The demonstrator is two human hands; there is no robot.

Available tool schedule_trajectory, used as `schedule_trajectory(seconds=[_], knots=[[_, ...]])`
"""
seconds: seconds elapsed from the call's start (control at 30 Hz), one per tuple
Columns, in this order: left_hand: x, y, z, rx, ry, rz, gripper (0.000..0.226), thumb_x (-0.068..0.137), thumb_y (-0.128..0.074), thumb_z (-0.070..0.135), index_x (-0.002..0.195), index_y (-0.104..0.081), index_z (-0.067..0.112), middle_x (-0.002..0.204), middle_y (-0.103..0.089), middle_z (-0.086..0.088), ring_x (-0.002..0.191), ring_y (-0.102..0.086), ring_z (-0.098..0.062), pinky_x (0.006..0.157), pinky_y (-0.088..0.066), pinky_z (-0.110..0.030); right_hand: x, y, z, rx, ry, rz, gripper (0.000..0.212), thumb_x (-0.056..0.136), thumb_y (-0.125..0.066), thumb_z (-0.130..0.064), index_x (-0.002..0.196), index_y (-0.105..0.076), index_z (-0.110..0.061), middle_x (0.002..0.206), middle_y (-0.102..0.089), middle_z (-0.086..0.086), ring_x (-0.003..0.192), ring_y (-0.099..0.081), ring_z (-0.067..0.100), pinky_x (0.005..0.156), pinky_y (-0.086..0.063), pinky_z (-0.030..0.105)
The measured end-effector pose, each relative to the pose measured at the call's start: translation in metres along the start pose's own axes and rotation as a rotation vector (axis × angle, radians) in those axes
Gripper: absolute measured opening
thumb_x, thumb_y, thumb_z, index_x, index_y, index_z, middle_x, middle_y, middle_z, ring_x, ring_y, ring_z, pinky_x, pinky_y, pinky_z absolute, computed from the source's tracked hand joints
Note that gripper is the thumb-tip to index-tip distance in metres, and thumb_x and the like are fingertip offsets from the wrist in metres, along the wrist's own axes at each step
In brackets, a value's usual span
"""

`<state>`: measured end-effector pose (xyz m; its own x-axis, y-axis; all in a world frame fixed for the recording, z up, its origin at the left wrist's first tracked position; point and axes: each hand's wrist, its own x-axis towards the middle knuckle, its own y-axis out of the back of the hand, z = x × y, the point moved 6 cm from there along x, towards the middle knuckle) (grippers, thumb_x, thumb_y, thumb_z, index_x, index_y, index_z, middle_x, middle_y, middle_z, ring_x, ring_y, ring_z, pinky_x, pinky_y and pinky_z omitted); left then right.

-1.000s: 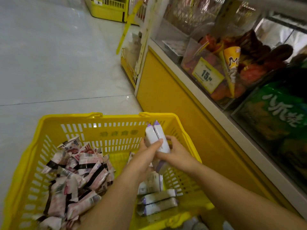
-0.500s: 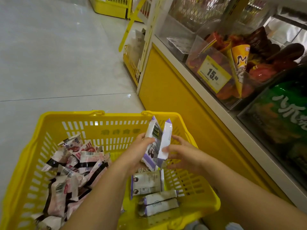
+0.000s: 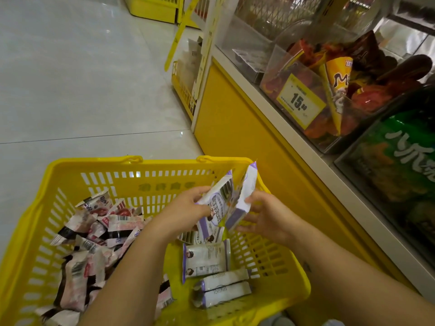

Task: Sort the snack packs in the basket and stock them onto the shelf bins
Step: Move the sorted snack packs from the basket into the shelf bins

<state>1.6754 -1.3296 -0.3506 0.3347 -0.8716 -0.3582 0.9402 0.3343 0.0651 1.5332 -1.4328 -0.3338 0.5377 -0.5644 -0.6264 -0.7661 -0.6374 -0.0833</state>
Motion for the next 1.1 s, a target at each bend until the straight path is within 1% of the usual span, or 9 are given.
schedule_trajectory(seconds=[0.1,0.2,0.3,0.5,0.67,0.8,0.9,1.0,1.1], knots=[[0.001,0.011,0.011,-0.034,-0.125,0.171,0.039,0.082,-0.067,0.011,0.111,-0.054,0.034,0.108,-0.064,0.013,0.082,-0.066,0.001,0.061,-0.05,-0.017,-0.001,-0.004,-0.006,0.096,0.028,-0.055,0.029,0.083,-0.062,-0.023,0.112,-0.061,-0.023,0.109,-0.062,0.01,0.099,-0.062,0.033,0.082,-0.052,0.051],[-0.003,0.006,0.025,-0.078,-0.267,0.272,0.038,0.079,-0.07,0.007,0.098,-0.056,0.037,0.102,-0.064,0.019,0.083,-0.062,0.011,0.064,-0.047,-0.008,0.0,-0.013,-0.009,0.044,0.102,0.012,0.067,0.067,-0.075,-0.047,0.127,-0.052,-0.03,0.12,-0.064,0.006,0.099,-0.068,0.031,0.077,-0.057,0.047],[-0.011,-0.003,0.039,-0.078,-0.381,0.287,0.034,0.081,-0.069,0.012,0.097,-0.061,0.041,0.1,-0.066,0.022,0.09,-0.059,0.015,0.066,-0.046,-0.004,0.001,-0.022,-0.01,0.076,0.19,0.081,0.077,0.063,-0.076,-0.048,0.132,-0.048,-0.027,0.111,-0.071,0.003,0.094,-0.071,0.029,0.077,-0.055,0.043],[-0.01,0.016,0.033,-0.082,-0.341,0.368,0.022,0.092,-0.061,0.024,0.107,-0.059,0.04,0.108,-0.065,0.008,0.096,-0.065,-0.005,0.069,-0.055,-0.017,-0.002,-0.022,-0.02,-0.006,0.184,0.106,0.05,0.081,-0.065,-0.005,0.126,-0.048,-0.018,0.102,-0.071,0.009,0.088,-0.07,0.029,0.08,-0.057,0.048],[-0.012,0.051,0.03,-0.023,-0.314,0.441,0.053,0.085,-0.069,0.014,0.131,-0.05,0.031,0.103,-0.062,0.013,0.078,-0.058,0.02,0.054,-0.042,0.0,-0.018,-0.011,-0.052,-0.227,0.352,0.223,0.026,0.085,-0.061,0.001,0.11,-0.06,-0.005,0.105,-0.069,0.021,0.095,-0.067,0.037,0.088,-0.053,0.052],[-0.015,0.061,0.029,-0.17,-0.311,0.52,0.038,0.078,-0.078,0.022,0.111,-0.058,0.025,0.091,-0.067,0.012,0.071,-0.064,0.01,0.05,-0.044,-0.005,-0.027,-0.025,-0.065,-0.349,0.348,0.012,0.013,0.085,-0.067,-0.017,0.097,-0.068,-0.012,0.099,-0.073,0.016,0.088,-0.067,0.034,0.086,-0.053,0.046],[-0.013,0.044,0.023,-0.516,-0.253,0.432,0.028,0.077,-0.074,0.034,0.1,-0.068,0.02,0.092,-0.076,-0.001,0.079,-0.073,-0.013,0.059,-0.055,-0.024,-0.028,-0.046,-0.055,-0.439,0.311,-0.158,0.013,0.089,-0.062,-0.021,0.101,-0.067,-0.016,0.101,-0.073,0.011,0.089,-0.069,0.027,0.083,-0.055,0.04],[-0.009,0.026,0.024,-0.697,-0.217,0.323,0.045,0.079,-0.061,0.051,0.108,-0.068,0.018,0.098,-0.074,-0.012,0.088,-0.072,-0.031,0.076,-0.057,-0.047,-0.019,-0.061,-0.041,-0.441,0.374,-0.137,0.019,0.094,-0.058,-0.025,0.111,-0.059,-0.019,0.093,-0.074,-0.005,0.084,-0.07,0.017,0.074,-0.057,0.028],[-0.006,0.017,0.024,-0.543,-0.223,0.19,0.05,0.079,-0.057,0.061,0.123,-0.056,0.038,0.111,-0.071,0.0,0.096,-0.071,-0.024,0.078,-0.057,-0.047,-0.008,-0.063,-0.029,-0.382,0.444,-0.014,0.028,0.093,-0.058,-0.032,0.118,-0.051,-0.022,0.098,-0.07,-0.008,0.084,-0.068,0.01,0.072,-0.055,0.024]])
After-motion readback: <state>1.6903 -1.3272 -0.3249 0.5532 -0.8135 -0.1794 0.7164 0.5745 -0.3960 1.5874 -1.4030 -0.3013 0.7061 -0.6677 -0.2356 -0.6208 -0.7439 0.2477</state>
